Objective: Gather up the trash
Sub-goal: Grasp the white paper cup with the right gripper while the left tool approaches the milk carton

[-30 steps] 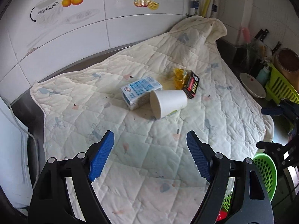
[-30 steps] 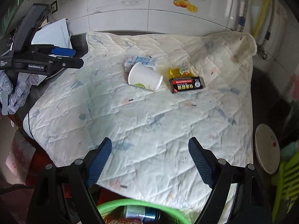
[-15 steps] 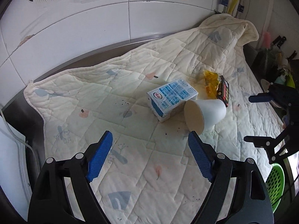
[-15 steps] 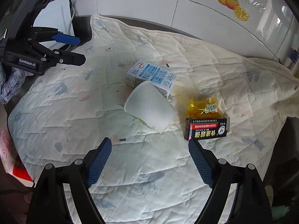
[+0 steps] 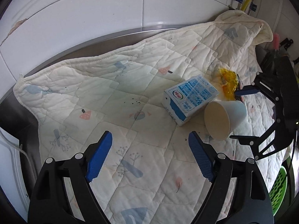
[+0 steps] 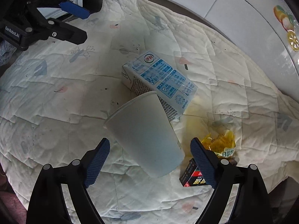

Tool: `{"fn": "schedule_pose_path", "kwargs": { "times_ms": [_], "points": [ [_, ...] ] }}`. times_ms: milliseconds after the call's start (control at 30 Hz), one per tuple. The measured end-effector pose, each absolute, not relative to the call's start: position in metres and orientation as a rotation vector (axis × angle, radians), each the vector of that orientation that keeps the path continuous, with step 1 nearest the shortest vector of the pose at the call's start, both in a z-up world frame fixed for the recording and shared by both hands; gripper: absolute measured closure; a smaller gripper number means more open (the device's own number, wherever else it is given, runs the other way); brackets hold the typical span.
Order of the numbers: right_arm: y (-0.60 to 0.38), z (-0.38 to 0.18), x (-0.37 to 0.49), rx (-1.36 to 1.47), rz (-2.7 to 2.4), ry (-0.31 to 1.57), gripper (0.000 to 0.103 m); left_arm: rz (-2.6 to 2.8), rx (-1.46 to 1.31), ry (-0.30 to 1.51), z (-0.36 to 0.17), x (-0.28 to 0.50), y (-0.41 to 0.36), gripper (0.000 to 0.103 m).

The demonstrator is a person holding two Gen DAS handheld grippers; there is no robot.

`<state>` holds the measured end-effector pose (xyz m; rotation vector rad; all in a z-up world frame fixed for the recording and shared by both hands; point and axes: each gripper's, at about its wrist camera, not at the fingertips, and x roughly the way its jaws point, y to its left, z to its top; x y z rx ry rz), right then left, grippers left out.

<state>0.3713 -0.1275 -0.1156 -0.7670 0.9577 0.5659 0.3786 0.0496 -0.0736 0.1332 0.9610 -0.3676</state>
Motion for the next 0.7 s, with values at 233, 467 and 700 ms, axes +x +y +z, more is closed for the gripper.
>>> {"fn": "schedule_pose_path", "kwargs": {
  "times_ms": [233, 467, 700],
  "points": [
    [-0.117, -0.129, 0.379, -0.798, 0.61, 0.98, 0.028, -0.39, 0.152, 0.971, -0.081, 0.388, 0.043, 0.019],
    [-0.127, -0.122, 0.366, -0.728, 0.595, 0.988, 0.037, -0.466, 0.193, 0.96, -0.085, 0.398, 0.018, 0.014],
    [-0.145, -0.113, 0.339, -0.606, 0.555, 1.029, 0.038, -0.579, 0.275, 0.938, -0.091, 0.416, -0.019, 0.012]
  ]
}}
